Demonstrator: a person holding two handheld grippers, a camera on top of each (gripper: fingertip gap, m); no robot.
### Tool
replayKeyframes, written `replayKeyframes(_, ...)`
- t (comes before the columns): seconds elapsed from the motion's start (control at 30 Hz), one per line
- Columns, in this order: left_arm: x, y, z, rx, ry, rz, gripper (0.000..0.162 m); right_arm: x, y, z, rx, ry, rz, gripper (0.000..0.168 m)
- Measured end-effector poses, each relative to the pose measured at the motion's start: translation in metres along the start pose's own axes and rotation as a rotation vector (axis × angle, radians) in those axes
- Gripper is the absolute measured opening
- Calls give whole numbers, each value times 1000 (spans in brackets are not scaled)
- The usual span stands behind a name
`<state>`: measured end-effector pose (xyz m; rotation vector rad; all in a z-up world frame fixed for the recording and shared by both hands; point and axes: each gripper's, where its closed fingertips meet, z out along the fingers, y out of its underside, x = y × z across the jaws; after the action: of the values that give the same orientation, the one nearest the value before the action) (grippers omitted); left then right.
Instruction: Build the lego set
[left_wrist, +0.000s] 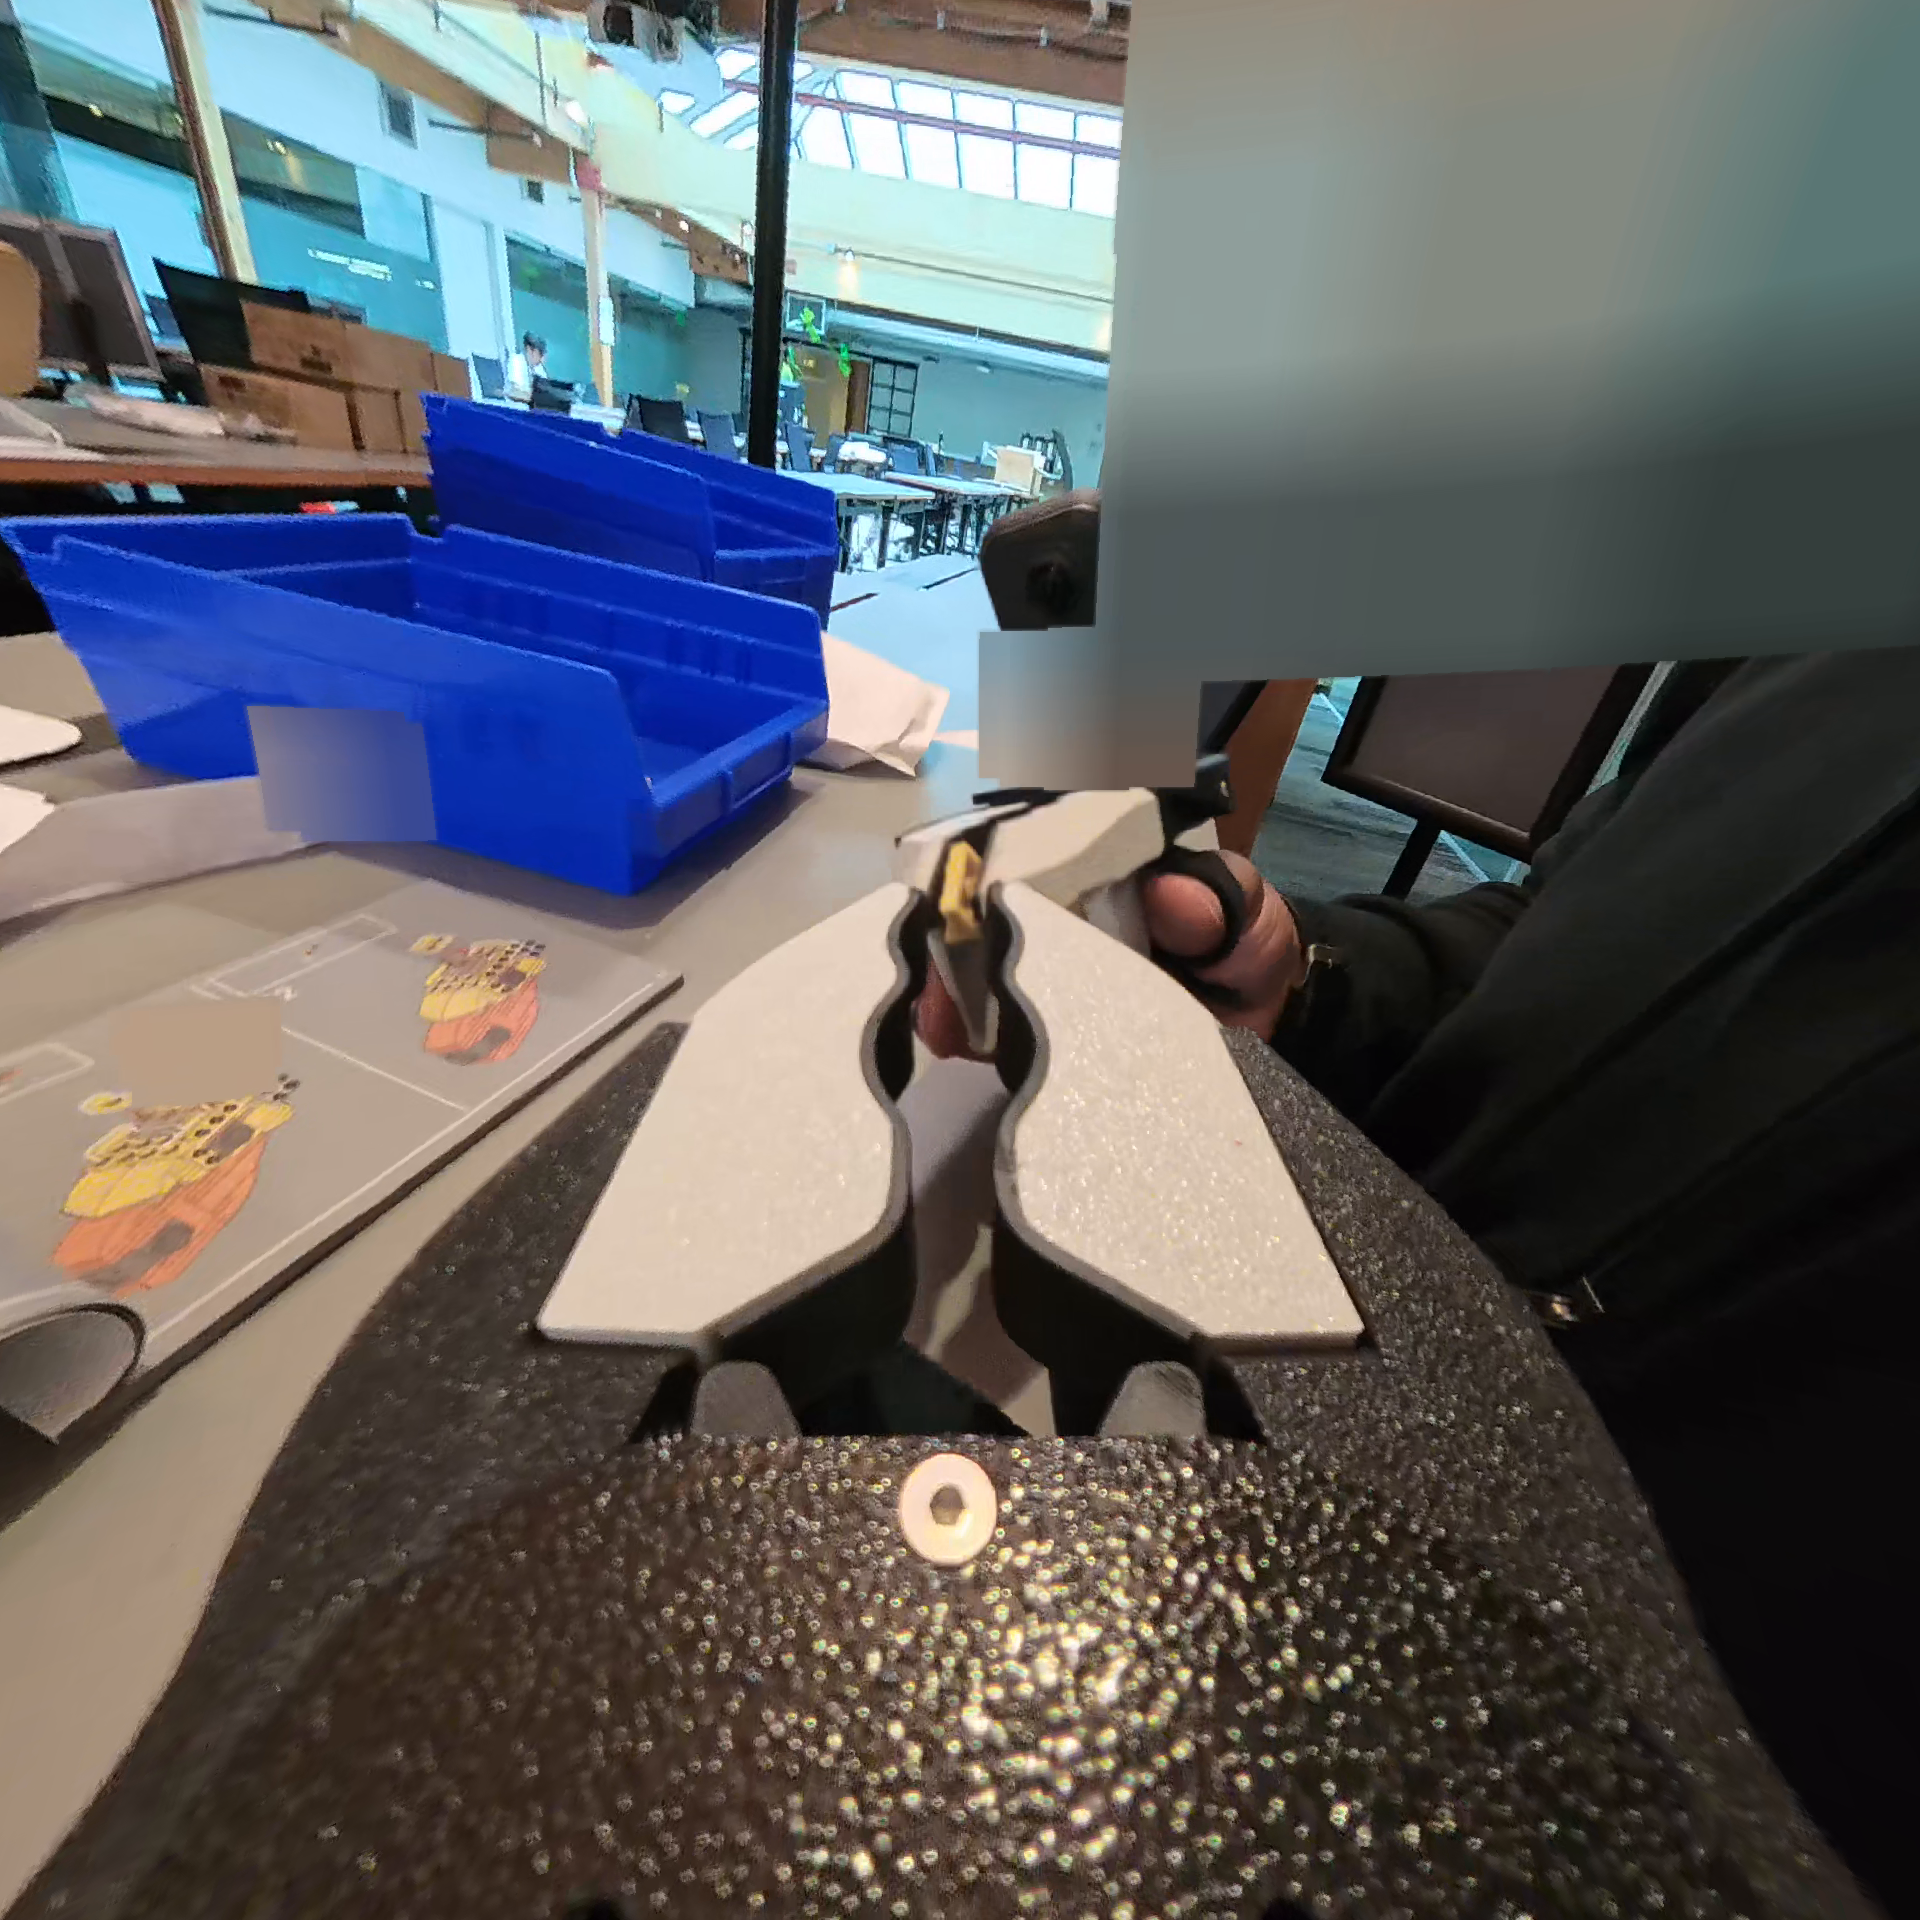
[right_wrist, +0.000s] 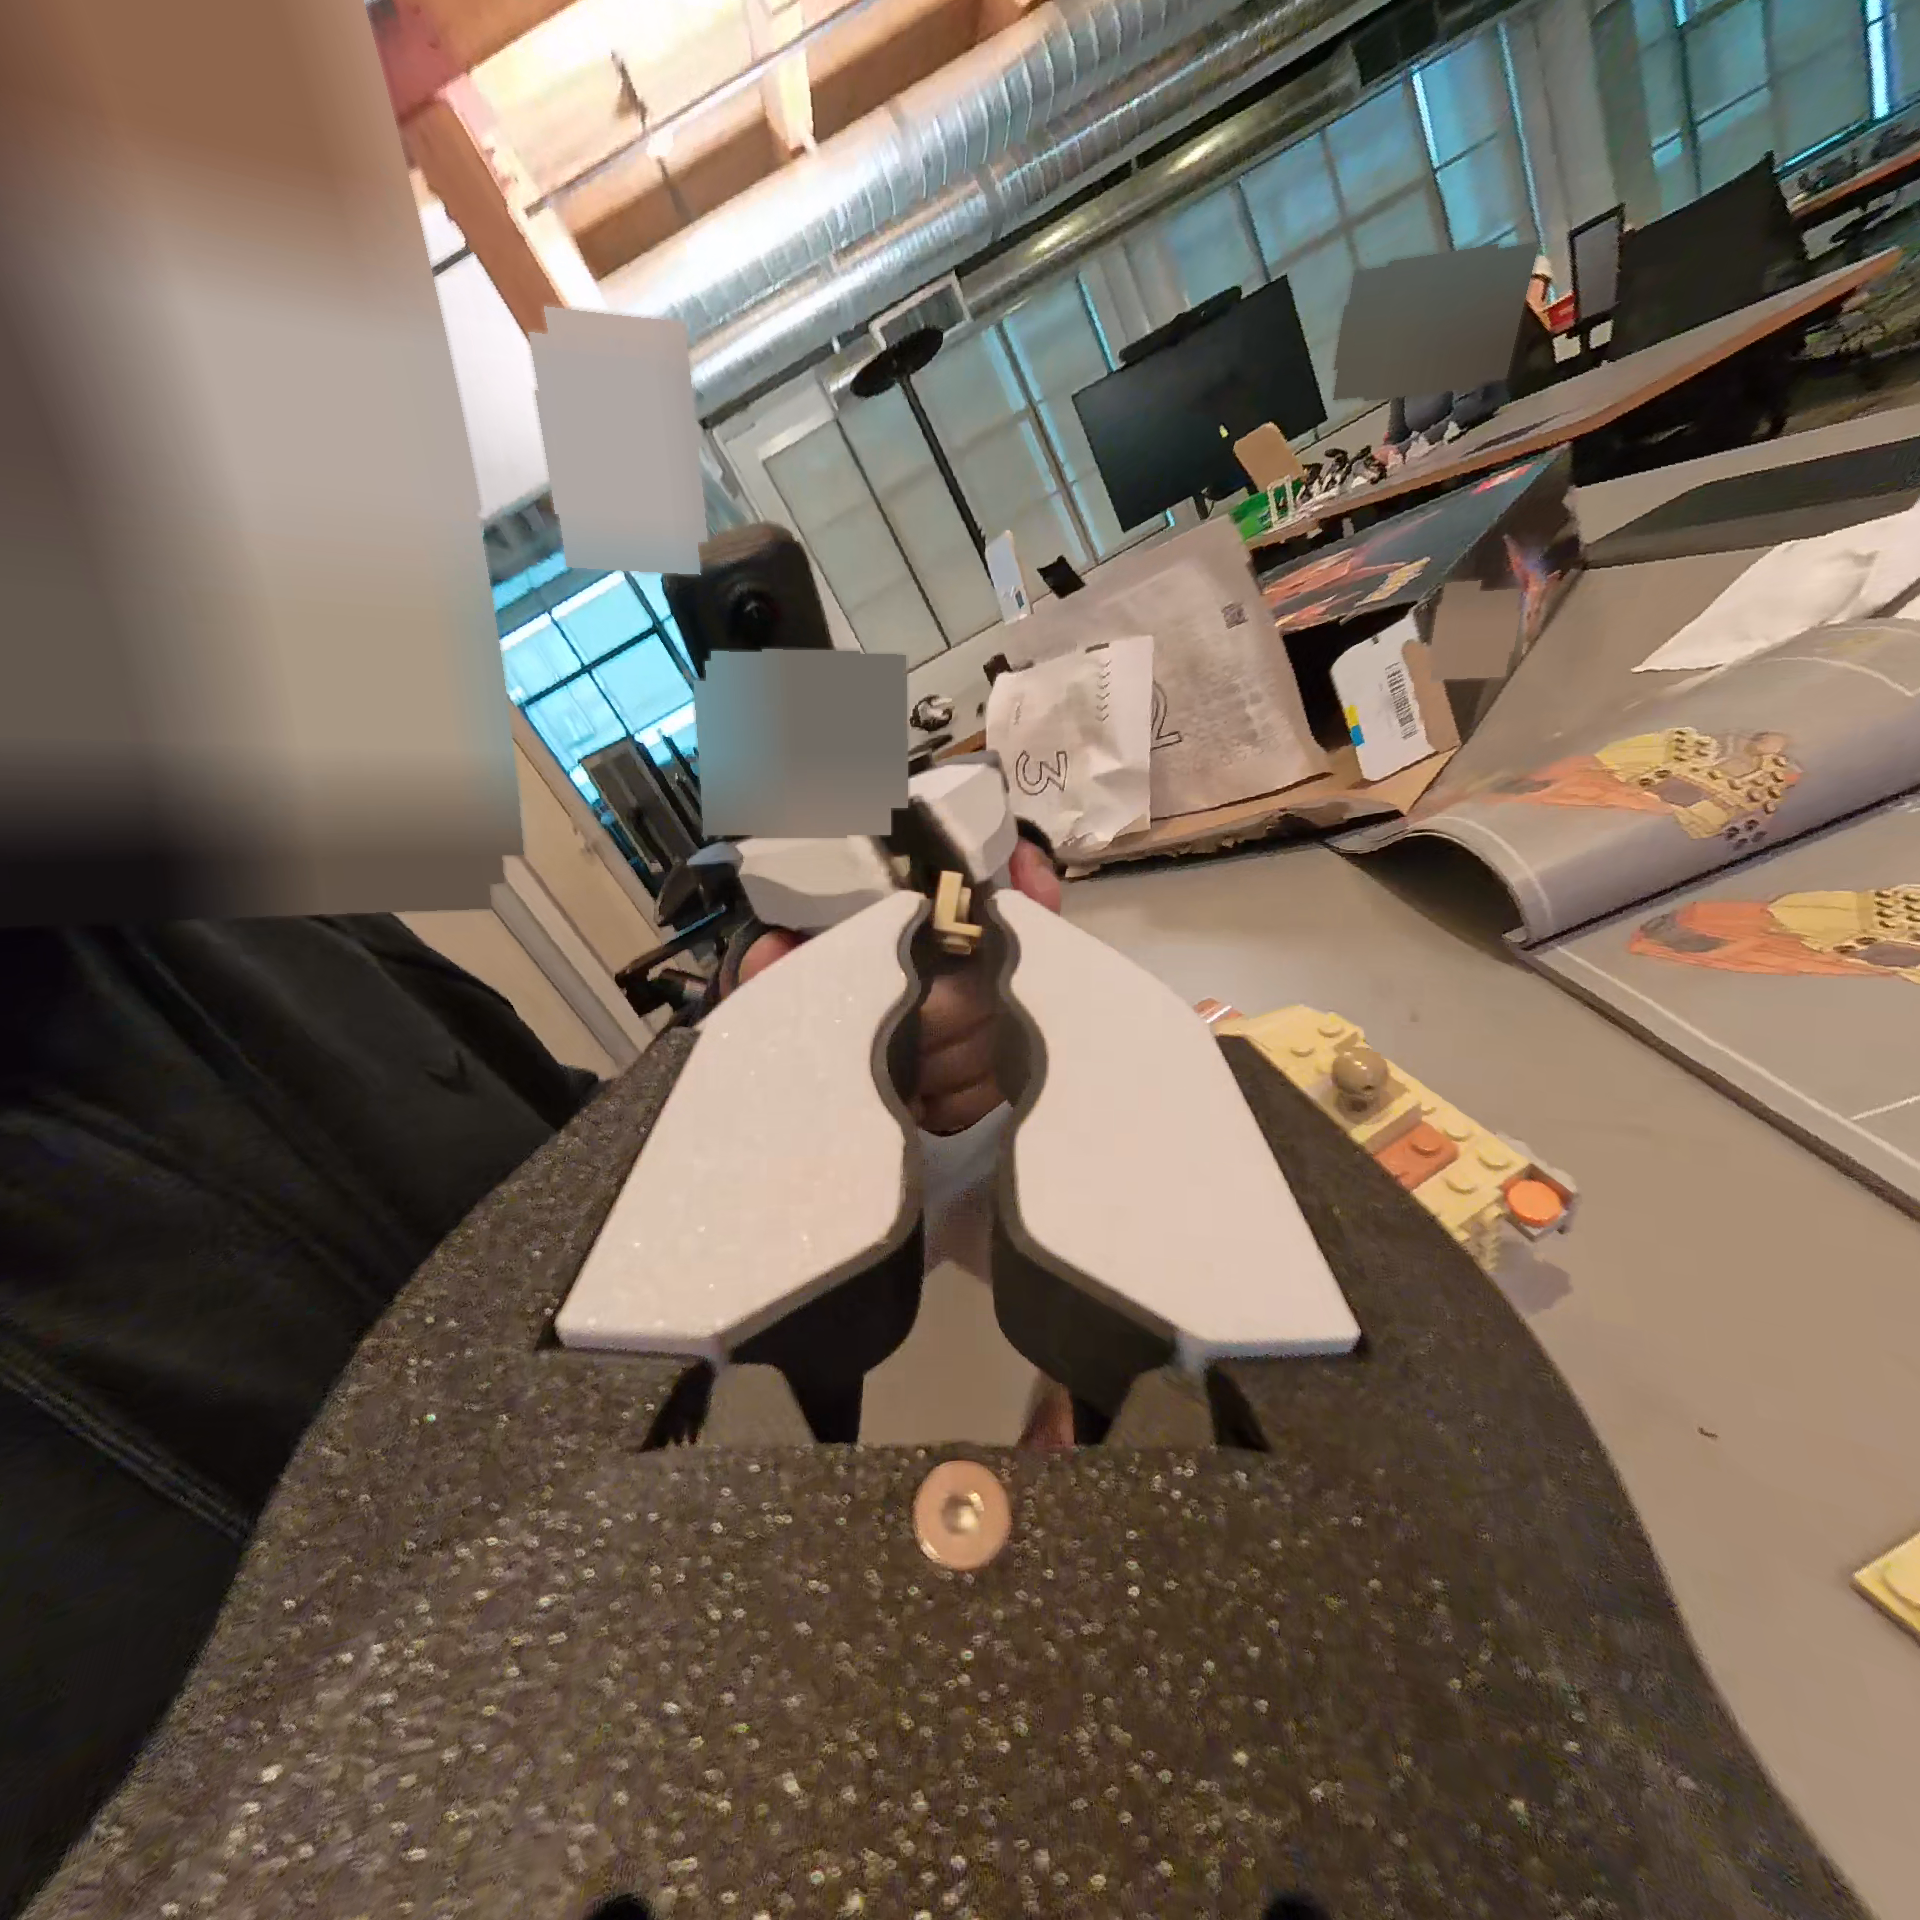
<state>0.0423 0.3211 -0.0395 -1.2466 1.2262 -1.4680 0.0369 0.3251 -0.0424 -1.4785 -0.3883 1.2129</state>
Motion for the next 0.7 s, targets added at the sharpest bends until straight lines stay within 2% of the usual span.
replayKeyframes(0.17,8,0,-1,9,40,20,4,-10,8,3,-46,-24,-83,8)
replayKeyframes(0.33,10,1,-4,5,51,19,6,-14,7,1,-34,-38,-104,8)
replayKeyframes(0.7,18,2,-8,36,171,-82,6,-22,8,1,-23,-76,-154,8)
